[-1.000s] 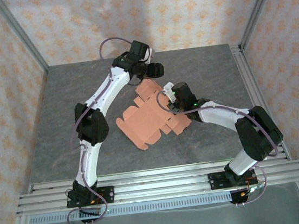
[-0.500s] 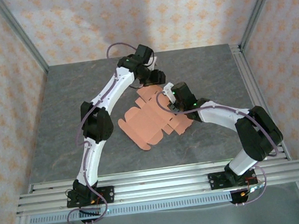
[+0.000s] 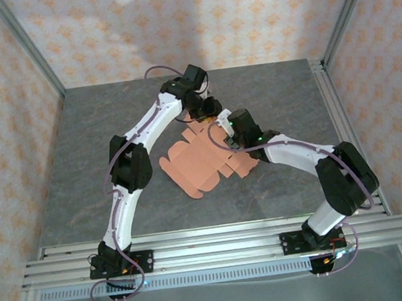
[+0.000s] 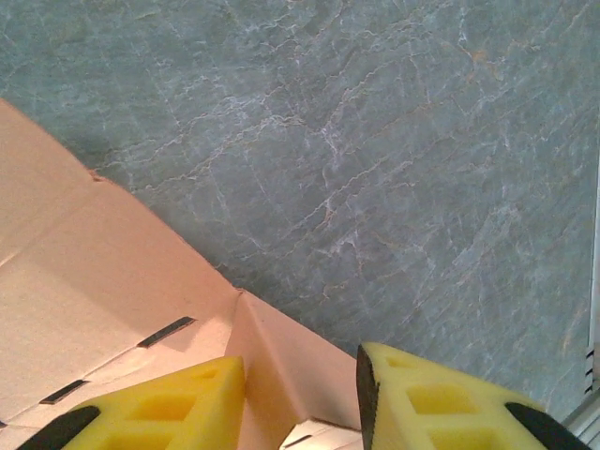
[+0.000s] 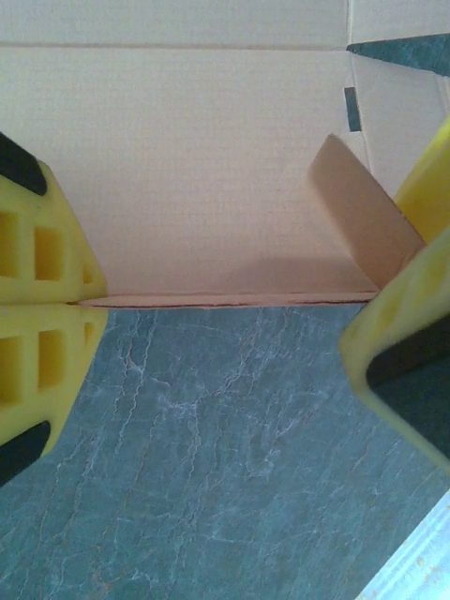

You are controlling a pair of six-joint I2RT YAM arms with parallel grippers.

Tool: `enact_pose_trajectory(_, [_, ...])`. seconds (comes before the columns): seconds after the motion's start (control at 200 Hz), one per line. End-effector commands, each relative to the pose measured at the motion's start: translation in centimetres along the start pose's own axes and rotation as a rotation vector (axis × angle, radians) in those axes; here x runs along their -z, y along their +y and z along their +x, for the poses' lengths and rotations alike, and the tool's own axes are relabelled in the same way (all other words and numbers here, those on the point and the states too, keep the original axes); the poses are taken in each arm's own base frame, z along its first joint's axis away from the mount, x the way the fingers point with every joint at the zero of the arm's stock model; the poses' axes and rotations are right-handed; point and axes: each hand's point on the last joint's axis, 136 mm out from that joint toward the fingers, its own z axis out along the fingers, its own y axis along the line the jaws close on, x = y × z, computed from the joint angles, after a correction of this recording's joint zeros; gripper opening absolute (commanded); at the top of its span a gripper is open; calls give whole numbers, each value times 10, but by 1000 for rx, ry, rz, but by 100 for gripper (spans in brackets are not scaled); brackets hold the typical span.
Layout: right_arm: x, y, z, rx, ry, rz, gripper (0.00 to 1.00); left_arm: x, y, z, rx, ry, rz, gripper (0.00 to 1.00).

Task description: Fold the paper box

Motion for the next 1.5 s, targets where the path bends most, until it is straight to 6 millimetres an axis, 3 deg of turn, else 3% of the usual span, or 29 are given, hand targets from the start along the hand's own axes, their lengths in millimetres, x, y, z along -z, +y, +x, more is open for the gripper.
enact_pose_trajectory(0.0, [0,-8,-14,65,-10,76,0,11,-21,0,75,-31,64,37])
enact_pose_trajectory(0.27, [1,-13,-17,123,-13,144,0,8,-24,-5,176,-61,99,26])
enact_pose_trajectory(0.44, [0,-12,-16,140,-3,153,0,6,-24,-4,183,-53,103,14])
enact_pose_trajectory(0.536, [-1,-12,-15,141,0,153,0,7,-23,-3,182,-53,97,14])
enact_pose_trajectory(0.626, [-1,-12,-15,144,3,156,0,7,-22,-2,181,-51,93,27])
enact_pose_trajectory(0.771, [-2,-12,-16,145,4,155,0,7,-23,-2,176,-51,95,32])
enact_pose_trajectory(0.881, [-2,-12,-17,145,5,157,0,9,-23,-2,171,-53,96,14])
enact_pose_trajectory(0.991, [-3,-12,-15,138,7,154,0,11,-24,-2,167,-55,95,14])
enact_pose_trajectory(1.051, [-3,-11,-14,136,10,152,0,12,-23,-2,165,-56,90,19])
enact_pose_trajectory(1.191, [-4,-13,-12,116,15,160,0,21,-17,-3,137,-84,44,45])
enact_pose_trajectory(1.326, [-7,-17,-10,65,19,160,0,47,-18,-3,82,-134,10,64])
enact_pose_trajectory(1.491, [-9,-21,-6,5,8,140,0,79,5,-3,42,-220,-84,88])
